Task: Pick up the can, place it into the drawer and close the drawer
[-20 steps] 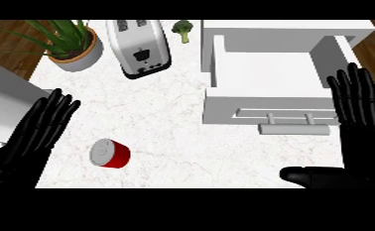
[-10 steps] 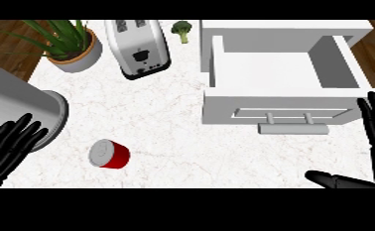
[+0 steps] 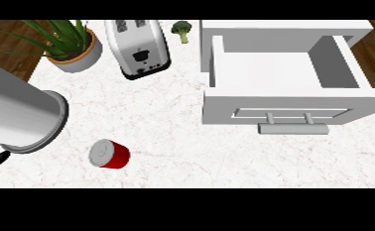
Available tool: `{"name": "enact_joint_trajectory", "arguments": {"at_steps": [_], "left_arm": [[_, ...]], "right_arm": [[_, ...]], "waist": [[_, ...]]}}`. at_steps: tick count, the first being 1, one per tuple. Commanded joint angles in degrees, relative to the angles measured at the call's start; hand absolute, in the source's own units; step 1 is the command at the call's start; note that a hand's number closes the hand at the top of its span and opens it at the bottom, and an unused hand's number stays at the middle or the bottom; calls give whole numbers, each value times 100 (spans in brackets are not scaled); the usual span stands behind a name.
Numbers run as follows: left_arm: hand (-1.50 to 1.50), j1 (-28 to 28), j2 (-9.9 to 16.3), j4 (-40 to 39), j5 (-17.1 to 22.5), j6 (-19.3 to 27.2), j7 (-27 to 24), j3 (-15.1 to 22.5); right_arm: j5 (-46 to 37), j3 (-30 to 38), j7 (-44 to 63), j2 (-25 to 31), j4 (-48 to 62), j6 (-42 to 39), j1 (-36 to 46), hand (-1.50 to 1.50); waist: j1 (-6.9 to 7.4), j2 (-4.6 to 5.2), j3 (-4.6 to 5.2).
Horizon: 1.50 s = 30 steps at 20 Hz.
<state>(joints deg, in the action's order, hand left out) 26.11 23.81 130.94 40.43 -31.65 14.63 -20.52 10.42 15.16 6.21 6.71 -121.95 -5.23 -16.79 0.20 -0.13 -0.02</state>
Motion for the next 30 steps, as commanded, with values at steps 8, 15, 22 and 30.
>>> {"name": "enact_joint_trajectory", "arguments": {"at_steps": [8,15,22,30], "left_arm": [[-150,-277,142,-705,1334,221,947,-159],[-150,-736,-291,-678,984,651,1442,360],[-150,-1261,-711,-898,425,984,1700,709],[-150,-1235,-1407,-1128,-1027,762,1241,1322]], "right_arm": [[427,504,-588,-1,318,-733,-460,-150],[763,908,-601,-140,35,-1141,-855,-150],[1236,1377,-103,18,-208,-1365,-838,-150],[1258,1704,-353,-72,122,-1708,-734,-150]], "waist": [[-51,12,-1],[-62,10,0],[-59,9,2],[-39,7,1]]}}
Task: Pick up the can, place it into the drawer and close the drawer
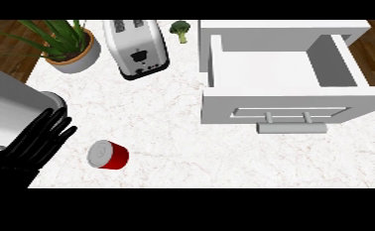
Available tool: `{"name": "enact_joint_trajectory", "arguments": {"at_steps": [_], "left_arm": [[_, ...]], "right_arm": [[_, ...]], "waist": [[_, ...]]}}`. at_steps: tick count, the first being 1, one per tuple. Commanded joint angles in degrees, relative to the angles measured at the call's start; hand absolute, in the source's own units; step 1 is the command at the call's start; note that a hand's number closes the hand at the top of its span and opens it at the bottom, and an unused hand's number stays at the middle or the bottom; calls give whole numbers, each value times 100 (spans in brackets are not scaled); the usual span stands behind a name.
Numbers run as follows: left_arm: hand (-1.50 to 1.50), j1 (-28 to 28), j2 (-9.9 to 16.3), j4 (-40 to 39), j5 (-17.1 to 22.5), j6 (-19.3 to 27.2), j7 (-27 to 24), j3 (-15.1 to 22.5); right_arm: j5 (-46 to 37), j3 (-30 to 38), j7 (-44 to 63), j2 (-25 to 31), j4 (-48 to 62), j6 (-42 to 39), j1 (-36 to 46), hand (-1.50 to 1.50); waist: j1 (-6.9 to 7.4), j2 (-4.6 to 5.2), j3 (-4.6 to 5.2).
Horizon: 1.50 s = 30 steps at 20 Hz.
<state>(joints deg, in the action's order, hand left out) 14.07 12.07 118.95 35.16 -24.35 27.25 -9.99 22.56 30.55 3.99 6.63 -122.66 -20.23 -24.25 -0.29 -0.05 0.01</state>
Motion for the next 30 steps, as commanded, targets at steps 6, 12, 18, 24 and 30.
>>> {"name": "enact_joint_trajectory", "arguments": {"at_steps": [6,12,18,24,30], "left_arm": [[-150,-365,-564,-1551,-1589,-415,-1301,259],[-150,-185,-612,-1797,-1757,-412,-1614,118],[-150,-287,-550,-2863,-2475,-496,-2778,-135],[-150,-994,-333,-4204,-2712,-525,-3423,-380],[-150,-971,-133,-5420,-3199,-757,-4539,-405]], "right_arm": [[-33,204,-106,-319,-243,-468,-326,-150],[240,530,219,-309,-226,-568,-148,-150],[334,738,237,-296,-174,-721,-106,-150],[442,807,704,-43,-147,-482,396,-150],[561,981,482,-398,-315,-963,-56,-150]], "waist": [[-25,2,1],[8,0,-1],[2,1,1],[2,7,2],[-18,3,2]]}}
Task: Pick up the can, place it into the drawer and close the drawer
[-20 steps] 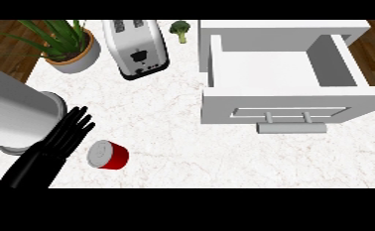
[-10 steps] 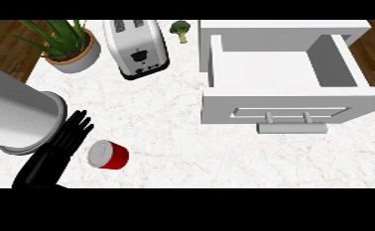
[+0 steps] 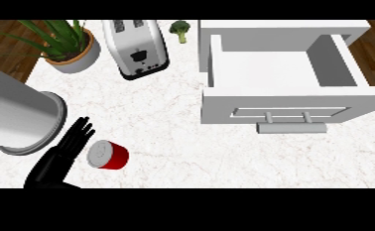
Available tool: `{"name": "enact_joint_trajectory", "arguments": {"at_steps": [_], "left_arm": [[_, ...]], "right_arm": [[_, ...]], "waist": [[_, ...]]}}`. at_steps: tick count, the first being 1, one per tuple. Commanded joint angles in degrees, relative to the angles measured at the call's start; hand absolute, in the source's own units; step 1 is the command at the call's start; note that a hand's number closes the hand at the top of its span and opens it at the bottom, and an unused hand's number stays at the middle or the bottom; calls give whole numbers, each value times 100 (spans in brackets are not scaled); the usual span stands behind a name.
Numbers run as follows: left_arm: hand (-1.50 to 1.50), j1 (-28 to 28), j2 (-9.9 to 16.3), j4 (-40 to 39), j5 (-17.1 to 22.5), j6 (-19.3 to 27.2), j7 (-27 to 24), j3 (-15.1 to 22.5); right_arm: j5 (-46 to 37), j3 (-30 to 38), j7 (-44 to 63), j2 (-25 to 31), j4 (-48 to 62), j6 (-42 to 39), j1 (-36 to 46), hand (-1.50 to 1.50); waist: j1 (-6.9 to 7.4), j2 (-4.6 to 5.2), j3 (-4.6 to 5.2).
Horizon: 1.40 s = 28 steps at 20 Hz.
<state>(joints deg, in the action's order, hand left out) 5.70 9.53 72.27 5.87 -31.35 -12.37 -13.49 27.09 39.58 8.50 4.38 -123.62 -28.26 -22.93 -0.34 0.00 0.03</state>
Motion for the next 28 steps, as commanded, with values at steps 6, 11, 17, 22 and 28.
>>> {"name": "enact_joint_trajectory", "arguments": {"at_steps": [6,11,17,22,28], "left_arm": [[-150,-454,62,-1512,-408,24,-872,25],[-150,-961,-22,-2113,-470,161,-1018,81],[-150,-1127,-100,-2595,-432,73,-1266,142],[150,-1429,-129,-2978,-298,119,-1273,70],[150,-1261,-416,-2265,105,-454,-496,352]], "right_arm": [[131,265,152,-188,-139,-296,-86,-150],[307,446,191,14,117,-368,112,-150],[420,428,558,-174,-351,-179,70,-150],[378,347,641,-282,-476,-338,-19,-150],[217,320,294,-425,-205,-426,-141,-150]], "waist": [[-2,-2,-1],[-1,0,-1],[-4,-1,0],[-4,1,0],[13,-10,-6]]}}
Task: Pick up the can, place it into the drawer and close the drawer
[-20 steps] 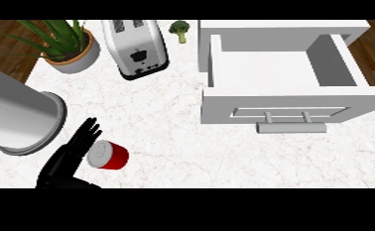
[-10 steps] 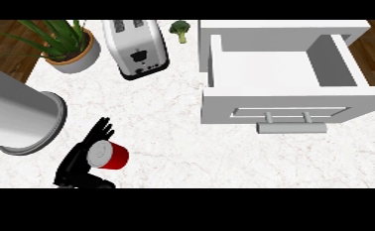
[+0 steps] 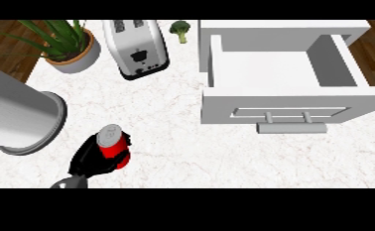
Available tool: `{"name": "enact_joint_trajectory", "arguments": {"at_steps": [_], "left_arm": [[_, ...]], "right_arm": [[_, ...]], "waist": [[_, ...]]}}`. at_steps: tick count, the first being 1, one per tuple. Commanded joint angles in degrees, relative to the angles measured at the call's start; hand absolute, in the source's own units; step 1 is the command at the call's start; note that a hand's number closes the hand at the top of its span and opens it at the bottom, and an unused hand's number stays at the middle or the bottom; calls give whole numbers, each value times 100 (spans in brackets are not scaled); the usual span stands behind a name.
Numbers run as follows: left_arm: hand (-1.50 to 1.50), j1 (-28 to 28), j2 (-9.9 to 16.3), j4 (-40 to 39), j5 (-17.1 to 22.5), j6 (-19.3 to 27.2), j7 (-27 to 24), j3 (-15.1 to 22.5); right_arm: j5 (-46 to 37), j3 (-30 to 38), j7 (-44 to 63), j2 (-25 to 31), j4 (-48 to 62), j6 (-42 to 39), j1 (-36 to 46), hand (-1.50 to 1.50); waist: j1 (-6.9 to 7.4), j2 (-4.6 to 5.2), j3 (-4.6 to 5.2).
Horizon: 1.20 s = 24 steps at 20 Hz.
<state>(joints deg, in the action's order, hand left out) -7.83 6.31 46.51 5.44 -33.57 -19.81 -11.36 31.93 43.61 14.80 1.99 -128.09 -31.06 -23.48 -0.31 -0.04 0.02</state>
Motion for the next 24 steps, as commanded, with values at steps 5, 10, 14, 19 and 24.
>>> {"name": "enact_joint_trajectory", "arguments": {"at_steps": [5,10,14,19,24], "left_arm": [[150,-184,81,192,322,-653,-28,101],[150,-360,-610,1128,809,1102,569,-399],[150,-708,-623,1065,1023,2267,169,-343],[150,-767,-629,1918,1521,3000,878,384],[150,-895,-631,2604,1171,3537,893,824]], "right_arm": [[-95,20,-266,-192,114,-262,-126,-150],[-32,-82,-28,-149,50,22,-45,-150],[-182,-236,112,-197,-134,247,114,-150],[-330,-190,-202,-198,35,144,28,-150],[65,-246,152,6,-249,476,-154,-150]], "waist": [[-16,1,-2],[54,-5,-10],[33,7,-1],[13,-8,-4],[11,-10,-3]]}}
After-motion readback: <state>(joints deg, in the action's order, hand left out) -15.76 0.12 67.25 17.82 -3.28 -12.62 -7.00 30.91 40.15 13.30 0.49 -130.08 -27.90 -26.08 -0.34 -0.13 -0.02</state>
